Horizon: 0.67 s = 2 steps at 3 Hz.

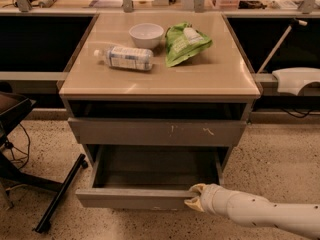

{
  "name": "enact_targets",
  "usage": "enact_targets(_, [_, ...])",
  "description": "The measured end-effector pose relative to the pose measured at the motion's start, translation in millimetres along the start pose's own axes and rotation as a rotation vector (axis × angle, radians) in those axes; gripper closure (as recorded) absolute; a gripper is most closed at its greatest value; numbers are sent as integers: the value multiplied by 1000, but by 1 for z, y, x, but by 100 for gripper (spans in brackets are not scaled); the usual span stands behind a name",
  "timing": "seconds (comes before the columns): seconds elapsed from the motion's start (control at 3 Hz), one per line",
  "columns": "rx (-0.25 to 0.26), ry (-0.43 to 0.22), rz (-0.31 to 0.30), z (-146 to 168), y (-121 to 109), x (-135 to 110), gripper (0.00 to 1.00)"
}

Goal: Open middle drawer

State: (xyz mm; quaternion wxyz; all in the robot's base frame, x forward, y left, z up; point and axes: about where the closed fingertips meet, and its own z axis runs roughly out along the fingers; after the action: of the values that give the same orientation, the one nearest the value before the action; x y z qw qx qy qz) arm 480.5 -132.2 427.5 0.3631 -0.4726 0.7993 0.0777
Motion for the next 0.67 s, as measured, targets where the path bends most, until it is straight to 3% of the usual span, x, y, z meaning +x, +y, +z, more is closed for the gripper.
enact_targets(0.67, [-6, 5, -13, -8, 8, 11, 100])
